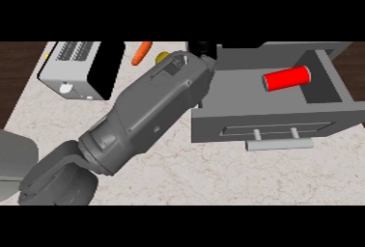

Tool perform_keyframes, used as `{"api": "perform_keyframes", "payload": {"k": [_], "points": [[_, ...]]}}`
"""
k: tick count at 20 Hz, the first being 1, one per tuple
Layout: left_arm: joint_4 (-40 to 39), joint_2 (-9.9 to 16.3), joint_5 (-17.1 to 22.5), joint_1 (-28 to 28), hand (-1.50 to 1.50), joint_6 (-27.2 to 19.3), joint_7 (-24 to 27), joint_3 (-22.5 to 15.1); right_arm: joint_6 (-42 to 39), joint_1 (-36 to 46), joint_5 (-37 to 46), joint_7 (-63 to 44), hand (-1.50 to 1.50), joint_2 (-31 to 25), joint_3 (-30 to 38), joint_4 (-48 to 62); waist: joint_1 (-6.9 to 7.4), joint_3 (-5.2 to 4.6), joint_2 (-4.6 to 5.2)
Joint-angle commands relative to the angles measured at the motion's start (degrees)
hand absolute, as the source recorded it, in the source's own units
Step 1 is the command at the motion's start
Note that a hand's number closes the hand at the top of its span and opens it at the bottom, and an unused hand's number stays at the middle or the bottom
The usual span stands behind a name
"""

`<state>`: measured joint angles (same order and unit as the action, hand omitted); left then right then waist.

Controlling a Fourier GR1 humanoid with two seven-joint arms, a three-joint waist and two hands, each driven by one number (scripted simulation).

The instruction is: Pick up the can, place it into the drawer and close the drawer

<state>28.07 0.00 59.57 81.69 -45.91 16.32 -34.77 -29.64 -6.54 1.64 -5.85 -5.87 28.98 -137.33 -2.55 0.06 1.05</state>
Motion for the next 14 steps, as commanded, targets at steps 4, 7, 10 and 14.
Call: {"api": "perform_keyframes", "payload": {"k": [4, 7, 10, 14], "points": [[-0.5, 0.0, 0.4, -0.3, -1.50, 2.3, -0.7, 1.4, 3.0, 5.4, 22.0, 1.1, -1.50, 1.1, -13.2, 1.5, 2.64, -0.08, -0.40], [0.0, 0.0, 1.0, 0.7, -1.50, -0.1, -1.0, 1.3, 6.8, 9.2, 30.4, 4.1, -1.50, 1.3, -18.7, 6.8, 2.07, -0.03, -0.31], [0.3, 2.0, -1.0, -0.2, -1.50, 1.7, -3.4, 1.4, 10.4, 12.1, 36.7, 4.6, -1.50, 1.1, -21.6, 12.1, 3.03, -0.06, -0.77], [2.8, 2.2, -1.9, -0.5, -1.50, -0.1, -5.1, 1.3, 13.8, 20.0, 43.4, 6.6, -1.50, -1.7, -24.0, 23.4, 3.90, -0.06, -0.90]]}}
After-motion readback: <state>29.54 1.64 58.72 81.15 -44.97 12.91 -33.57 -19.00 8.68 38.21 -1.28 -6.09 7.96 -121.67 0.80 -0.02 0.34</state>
